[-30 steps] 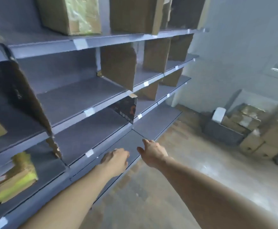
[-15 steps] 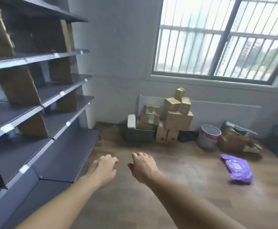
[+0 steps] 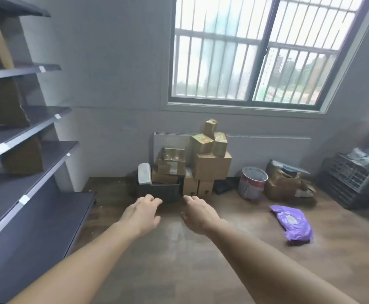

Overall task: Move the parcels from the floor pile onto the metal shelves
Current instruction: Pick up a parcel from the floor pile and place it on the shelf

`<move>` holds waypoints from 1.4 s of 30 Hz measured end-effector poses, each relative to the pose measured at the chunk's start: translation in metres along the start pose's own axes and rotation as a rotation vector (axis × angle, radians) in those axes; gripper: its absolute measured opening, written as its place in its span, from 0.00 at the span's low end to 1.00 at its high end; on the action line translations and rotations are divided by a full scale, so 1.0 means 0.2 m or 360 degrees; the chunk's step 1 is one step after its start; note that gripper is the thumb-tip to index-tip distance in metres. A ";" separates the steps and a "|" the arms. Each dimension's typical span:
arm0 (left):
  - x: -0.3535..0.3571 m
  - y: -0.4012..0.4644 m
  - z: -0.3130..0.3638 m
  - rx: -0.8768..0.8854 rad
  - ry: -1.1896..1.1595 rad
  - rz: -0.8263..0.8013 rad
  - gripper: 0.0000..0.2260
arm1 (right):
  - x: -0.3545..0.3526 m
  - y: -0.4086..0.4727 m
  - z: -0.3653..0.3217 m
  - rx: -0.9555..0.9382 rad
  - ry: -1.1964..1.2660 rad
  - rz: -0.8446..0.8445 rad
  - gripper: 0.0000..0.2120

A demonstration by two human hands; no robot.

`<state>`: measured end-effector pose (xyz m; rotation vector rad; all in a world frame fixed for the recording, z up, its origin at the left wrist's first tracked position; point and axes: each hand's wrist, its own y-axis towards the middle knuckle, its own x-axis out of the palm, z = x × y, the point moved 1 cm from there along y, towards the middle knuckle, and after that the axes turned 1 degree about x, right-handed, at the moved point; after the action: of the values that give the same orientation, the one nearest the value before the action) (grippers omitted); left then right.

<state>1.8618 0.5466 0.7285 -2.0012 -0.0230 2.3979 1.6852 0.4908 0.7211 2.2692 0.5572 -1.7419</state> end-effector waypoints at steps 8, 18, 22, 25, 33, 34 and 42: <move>-0.11 0.74 -0.20 -0.0066 -0.0115 0.0087 0.24 | -0.13 0.69 0.09 0.0004 -0.0046 0.0282 0.12; -0.03 1.56 -0.30 -0.0064 -0.0073 -0.0085 0.29 | -0.07 1.46 0.32 -0.0070 -0.0007 0.0260 0.19; -0.01 2.00 -0.32 -0.0076 0.0021 -0.0210 0.30 | -0.12 1.86 0.54 0.0129 0.0119 0.0131 0.27; 0.00 2.38 -0.33 -0.0101 0.0024 -0.0207 0.29 | -0.20 2.17 0.76 0.0166 0.0083 0.0059 0.27; -0.05 3.22 -0.31 -0.0111 -0.0024 -0.0173 0.29 | -0.38 2.97 1.26 0.0351 0.0086 -0.0075 0.25; -0.05 3.31 -0.31 -0.0113 -0.0026 -0.0166 0.28 | -0.39 3.05 1.29 0.0346 0.0087 -0.0083 0.25; 0.06 4.14 -0.37 0.0030 -0.0124 -0.0124 0.28 | -0.41 3.78 1.53 0.0317 0.0127 -0.0132 0.27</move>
<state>1.9296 -0.2805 0.6844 -1.8621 -0.0779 2.4168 1.7239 -0.3269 0.6791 2.4937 0.5207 -1.8261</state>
